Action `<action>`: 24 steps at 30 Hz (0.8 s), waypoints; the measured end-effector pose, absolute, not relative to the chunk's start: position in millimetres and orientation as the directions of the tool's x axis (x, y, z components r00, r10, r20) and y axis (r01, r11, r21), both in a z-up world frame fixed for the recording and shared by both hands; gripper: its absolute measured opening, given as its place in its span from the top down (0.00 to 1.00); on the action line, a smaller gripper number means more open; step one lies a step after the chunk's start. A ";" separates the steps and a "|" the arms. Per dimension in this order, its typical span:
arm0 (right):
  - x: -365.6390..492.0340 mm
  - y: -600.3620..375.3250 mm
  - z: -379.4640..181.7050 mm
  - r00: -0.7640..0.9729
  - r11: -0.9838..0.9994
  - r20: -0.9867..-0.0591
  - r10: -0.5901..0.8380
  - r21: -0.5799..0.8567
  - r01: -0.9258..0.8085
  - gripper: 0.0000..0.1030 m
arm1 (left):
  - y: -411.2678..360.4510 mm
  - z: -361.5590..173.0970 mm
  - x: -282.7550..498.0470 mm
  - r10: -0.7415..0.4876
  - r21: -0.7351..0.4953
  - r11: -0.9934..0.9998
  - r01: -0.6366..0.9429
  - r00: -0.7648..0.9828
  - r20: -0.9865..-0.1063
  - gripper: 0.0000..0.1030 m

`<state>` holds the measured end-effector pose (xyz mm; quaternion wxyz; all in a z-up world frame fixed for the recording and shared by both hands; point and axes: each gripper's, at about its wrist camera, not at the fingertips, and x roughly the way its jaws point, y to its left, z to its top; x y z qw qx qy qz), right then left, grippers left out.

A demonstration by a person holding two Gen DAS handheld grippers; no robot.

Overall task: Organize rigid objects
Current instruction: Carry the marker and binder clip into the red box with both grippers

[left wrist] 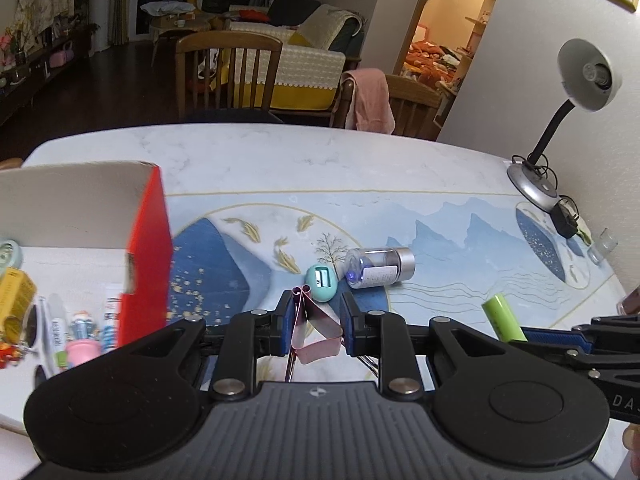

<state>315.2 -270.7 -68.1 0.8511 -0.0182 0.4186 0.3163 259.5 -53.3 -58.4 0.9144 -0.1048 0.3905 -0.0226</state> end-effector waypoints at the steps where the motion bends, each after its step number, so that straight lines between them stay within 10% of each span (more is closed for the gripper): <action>1: 312.9 -266.8 -64.8 0.450 0.796 -0.721 0.527 0.234 -0.559 0.85 | -49.6 -54.6 255.8 -0.123 -0.210 0.977 -0.041 0.697 -0.707 0.77; 24: 269.1 -118.5 -15.3 0.421 0.693 -0.671 0.610 0.194 -0.694 0.85 | 92.5 -6.8 199.7 -0.054 -0.192 0.975 -0.107 0.730 -0.681 0.77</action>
